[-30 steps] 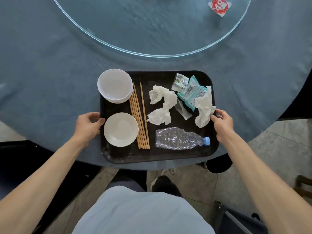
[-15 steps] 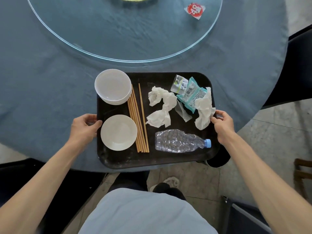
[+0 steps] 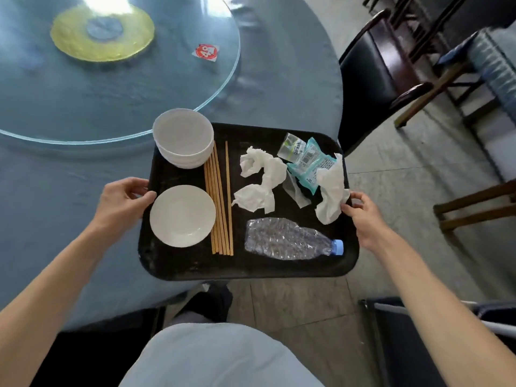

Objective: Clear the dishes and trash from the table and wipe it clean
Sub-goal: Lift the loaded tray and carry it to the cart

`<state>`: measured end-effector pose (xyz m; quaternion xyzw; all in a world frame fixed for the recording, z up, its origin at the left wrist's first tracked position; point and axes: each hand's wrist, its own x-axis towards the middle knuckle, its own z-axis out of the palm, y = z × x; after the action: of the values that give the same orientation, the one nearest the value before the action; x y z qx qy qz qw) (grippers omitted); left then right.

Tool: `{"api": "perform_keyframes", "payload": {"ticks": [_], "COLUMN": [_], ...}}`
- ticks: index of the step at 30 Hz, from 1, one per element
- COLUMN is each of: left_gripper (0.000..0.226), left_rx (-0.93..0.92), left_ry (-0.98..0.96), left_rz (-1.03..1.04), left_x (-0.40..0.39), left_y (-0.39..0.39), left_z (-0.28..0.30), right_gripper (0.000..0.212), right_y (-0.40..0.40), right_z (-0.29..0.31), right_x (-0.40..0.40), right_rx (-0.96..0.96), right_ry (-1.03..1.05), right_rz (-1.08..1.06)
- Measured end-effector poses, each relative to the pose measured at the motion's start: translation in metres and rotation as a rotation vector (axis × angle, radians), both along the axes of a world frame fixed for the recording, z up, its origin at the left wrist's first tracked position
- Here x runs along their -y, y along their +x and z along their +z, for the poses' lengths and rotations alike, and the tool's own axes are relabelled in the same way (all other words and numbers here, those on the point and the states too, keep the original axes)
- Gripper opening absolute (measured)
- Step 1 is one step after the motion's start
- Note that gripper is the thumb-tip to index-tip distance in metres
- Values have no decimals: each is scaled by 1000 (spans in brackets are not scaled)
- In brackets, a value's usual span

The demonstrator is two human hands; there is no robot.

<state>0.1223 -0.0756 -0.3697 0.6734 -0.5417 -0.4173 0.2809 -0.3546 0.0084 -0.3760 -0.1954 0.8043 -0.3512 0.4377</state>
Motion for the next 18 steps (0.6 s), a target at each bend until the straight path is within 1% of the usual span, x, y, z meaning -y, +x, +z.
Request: {"api": "perform_keyframes", "payload": {"ticks": [2,6,9,12,16,18], "left_gripper": [12,19,20,12,29,44], "left_rx": [-4,19,-9,-57,-100,-129], "left_ry": [-5,-20,-25,-10,-7,-15], "left_rz": [-52,-161,-257,-374,-528,-600], "left_x": [-1,-9,-23,-40,-67,-82], "left_y": [-24,-79,-123,-170,-240,-274], "left_z": [7,17,26,42,72,88], "right_gripper": [26,34,31,27,27,25], "right_y": [-20,-61,-90,-116,-145,-156], "right_z": [10,24,32,45,67,80], "right_x": [-33,-107,-166,-228,-312,-351], "right_rx": [28,20,-16,-24,-46,-78], "right_ry": [-35,-47,-58,-94,-183,-203], "right_rz": [-43,-139,-232,-336,-454,-516]}}
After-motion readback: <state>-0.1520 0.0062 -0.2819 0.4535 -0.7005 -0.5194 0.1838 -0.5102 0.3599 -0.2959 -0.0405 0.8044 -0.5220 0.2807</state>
